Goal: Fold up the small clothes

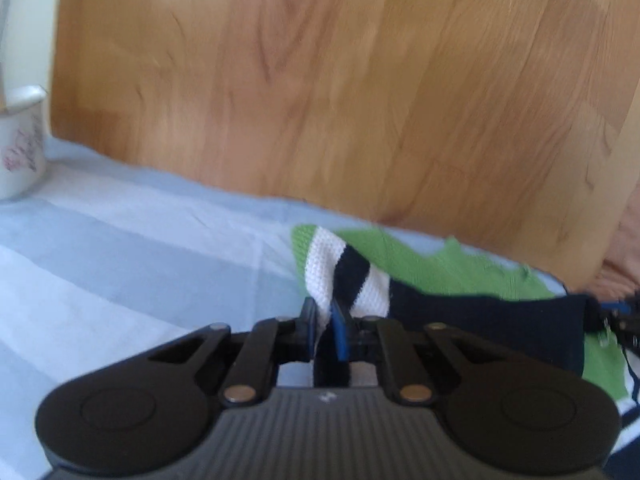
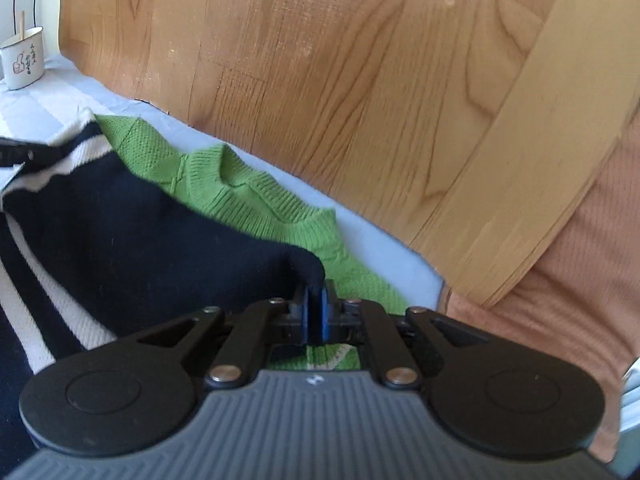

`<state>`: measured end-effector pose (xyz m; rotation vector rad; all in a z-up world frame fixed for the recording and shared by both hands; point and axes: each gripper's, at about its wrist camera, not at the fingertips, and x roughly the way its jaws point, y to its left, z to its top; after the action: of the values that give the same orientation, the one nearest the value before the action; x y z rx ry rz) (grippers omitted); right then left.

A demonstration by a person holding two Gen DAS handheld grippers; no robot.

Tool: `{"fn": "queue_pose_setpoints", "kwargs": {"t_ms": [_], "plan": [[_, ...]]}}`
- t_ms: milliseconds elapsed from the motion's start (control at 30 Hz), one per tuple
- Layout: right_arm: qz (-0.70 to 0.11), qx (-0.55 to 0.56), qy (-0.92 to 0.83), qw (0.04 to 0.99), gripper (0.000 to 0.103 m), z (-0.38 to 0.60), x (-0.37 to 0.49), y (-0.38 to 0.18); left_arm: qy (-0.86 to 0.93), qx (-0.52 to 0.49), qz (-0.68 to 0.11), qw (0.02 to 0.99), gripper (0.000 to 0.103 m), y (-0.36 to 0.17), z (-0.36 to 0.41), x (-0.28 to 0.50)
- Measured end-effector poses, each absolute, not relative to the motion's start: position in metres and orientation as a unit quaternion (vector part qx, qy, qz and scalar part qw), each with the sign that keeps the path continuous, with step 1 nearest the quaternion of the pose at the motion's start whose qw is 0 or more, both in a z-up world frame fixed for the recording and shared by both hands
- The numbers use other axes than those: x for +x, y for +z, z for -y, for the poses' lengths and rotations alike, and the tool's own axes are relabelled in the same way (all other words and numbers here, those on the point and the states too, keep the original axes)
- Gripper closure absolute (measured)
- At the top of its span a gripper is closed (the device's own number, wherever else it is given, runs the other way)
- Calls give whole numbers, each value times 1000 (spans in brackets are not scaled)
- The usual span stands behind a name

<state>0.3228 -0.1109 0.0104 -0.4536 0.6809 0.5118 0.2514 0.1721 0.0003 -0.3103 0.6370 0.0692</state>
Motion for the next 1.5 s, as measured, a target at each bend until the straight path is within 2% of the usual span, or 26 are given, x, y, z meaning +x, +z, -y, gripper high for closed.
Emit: {"fn": "queue_pose_setpoints", "kwargs": {"t_ms": [133,200,233,267,333,367,500,567,733,800,867,900,933,1067,1200,1233,1267,1300,1367,1500], "plan": [[-309,-164,256,901,94,123,316,22,56,-157,-292,942,94,-3,-171,247],[-350,-171,248,887,88,119,327,4,67,-135,-327,933,91,-16,-163,261],[-360,-182,245,881,85,116,329,-5,65,-133,-317,937,88,-14,-161,259],[-342,-186,243,888,77,116,326,-4,64,-126,-310,940,87,-13,-162,254],[-338,-159,228,899,68,122,324,2,67,-131,-312,939,78,-15,-163,253],[-337,-131,233,903,68,129,323,5,70,-140,-310,938,76,-16,-166,252],[-363,-27,237,901,67,152,331,6,87,-157,-282,942,75,-13,-174,243],[-375,20,239,896,58,162,337,0,87,-139,-256,953,75,-4,-174,237],[-369,64,223,900,52,162,345,-15,44,-109,-202,972,75,9,-162,220],[-367,72,226,900,53,159,349,-21,15,-99,-202,974,75,10,-155,219],[-365,66,226,901,76,155,346,-21,-4,-83,-213,974,75,7,-148,222],[-364,61,220,903,81,154,345,-19,-11,-72,-220,973,75,5,-144,223],[-368,67,217,902,94,155,342,-15,-15,-62,-228,971,75,3,-141,226],[-388,134,229,883,94,175,327,6,-25,-51,-256,965,74,-3,-138,233],[-383,125,211,891,94,188,308,12,-25,-57,-282,957,63,-8,-138,243],[-393,118,193,891,93,189,310,4,-28,-58,-294,954,61,-9,-139,244],[-411,111,178,887,86,190,313,-6,-34,-60,-304,950,60,-10,-140,245],[-424,111,168,883,85,194,315,-13,-37,-63,-309,948,59,-11,-142,245],[-401,156,158,889,85,215,307,-11,-40,-70,-310,947,57,-13,-142,246],[-301,254,140,909,84,276,258,22,-44,-68,-311,947,54,-14,-141,247]]}}
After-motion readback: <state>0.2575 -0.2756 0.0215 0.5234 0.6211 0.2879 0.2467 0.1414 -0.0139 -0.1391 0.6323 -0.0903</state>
